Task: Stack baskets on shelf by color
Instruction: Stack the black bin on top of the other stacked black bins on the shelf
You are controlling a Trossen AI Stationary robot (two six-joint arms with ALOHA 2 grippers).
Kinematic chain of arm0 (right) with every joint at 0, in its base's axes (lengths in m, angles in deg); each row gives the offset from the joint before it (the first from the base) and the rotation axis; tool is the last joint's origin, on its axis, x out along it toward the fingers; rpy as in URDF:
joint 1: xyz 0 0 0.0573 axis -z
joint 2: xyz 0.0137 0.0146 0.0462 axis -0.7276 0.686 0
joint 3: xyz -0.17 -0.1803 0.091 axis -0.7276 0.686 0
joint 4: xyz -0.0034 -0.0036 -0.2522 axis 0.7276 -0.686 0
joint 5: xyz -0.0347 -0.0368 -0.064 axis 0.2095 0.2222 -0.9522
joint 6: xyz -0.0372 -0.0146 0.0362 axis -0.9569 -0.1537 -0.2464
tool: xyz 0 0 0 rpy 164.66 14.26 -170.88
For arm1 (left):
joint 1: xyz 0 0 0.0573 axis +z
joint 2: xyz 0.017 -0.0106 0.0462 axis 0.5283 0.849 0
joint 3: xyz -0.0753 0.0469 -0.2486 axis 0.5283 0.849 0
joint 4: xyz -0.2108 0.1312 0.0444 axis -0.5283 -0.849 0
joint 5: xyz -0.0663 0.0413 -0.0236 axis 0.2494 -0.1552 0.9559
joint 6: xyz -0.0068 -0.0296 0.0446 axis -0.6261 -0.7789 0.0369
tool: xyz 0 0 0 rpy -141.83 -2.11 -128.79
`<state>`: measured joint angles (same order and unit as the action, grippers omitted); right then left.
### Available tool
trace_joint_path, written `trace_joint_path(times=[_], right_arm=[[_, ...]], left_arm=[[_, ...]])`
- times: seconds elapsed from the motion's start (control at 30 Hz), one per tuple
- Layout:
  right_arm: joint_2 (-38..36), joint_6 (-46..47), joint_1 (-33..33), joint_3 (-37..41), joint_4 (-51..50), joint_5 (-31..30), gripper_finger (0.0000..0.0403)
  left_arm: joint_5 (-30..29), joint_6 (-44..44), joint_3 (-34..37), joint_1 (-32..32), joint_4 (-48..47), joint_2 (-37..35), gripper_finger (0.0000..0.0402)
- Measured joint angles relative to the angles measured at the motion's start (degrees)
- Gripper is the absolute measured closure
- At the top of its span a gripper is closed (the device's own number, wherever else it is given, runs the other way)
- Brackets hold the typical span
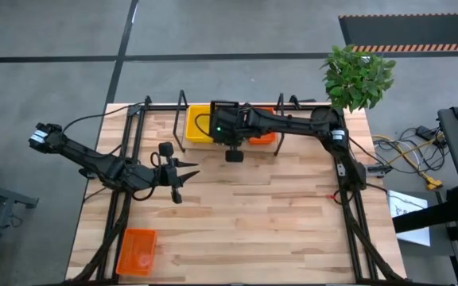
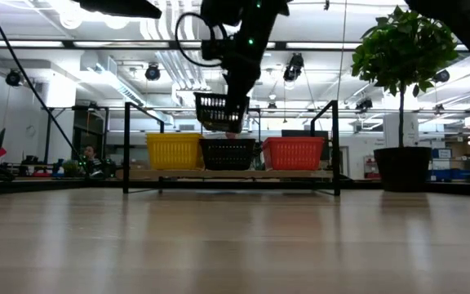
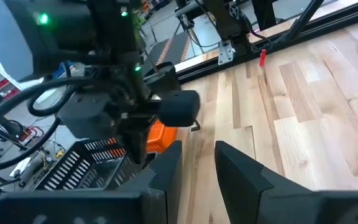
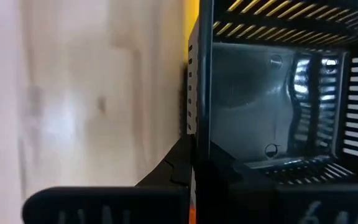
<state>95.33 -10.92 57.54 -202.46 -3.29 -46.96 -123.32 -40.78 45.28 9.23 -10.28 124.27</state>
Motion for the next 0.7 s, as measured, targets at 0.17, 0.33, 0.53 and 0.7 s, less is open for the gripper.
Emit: trace_joint_path(times=[0.17, 0.33, 0.53, 0.7], right_arm=[[-0.2, 0.1, 1.2, 0.2, -1.9, 0.1, 0.0394], [-0.2, -0.8, 1.7, 0.5, -1.8, 0.2, 0.0394], [-0.1, -1.1, 1.9, 0.8, -1.5, 0.2, 0.0394], [-0.1, -1.2, 2.4, 1.7, -0.2, 0.2, 0.0394]], left_arm=[[0.0, 0.0, 0.0, 0.0, 0.0, 0.0, 0.0322], [0.0, 0.0, 0.0, 0.0, 0.0, 0.0, 0.0322], [0.0, 0.0, 0.0, 0.0, 0.0, 0.0, 0.0322], [0.0, 0.0, 0.0, 0.0, 0.0, 0.0, 0.0322]])
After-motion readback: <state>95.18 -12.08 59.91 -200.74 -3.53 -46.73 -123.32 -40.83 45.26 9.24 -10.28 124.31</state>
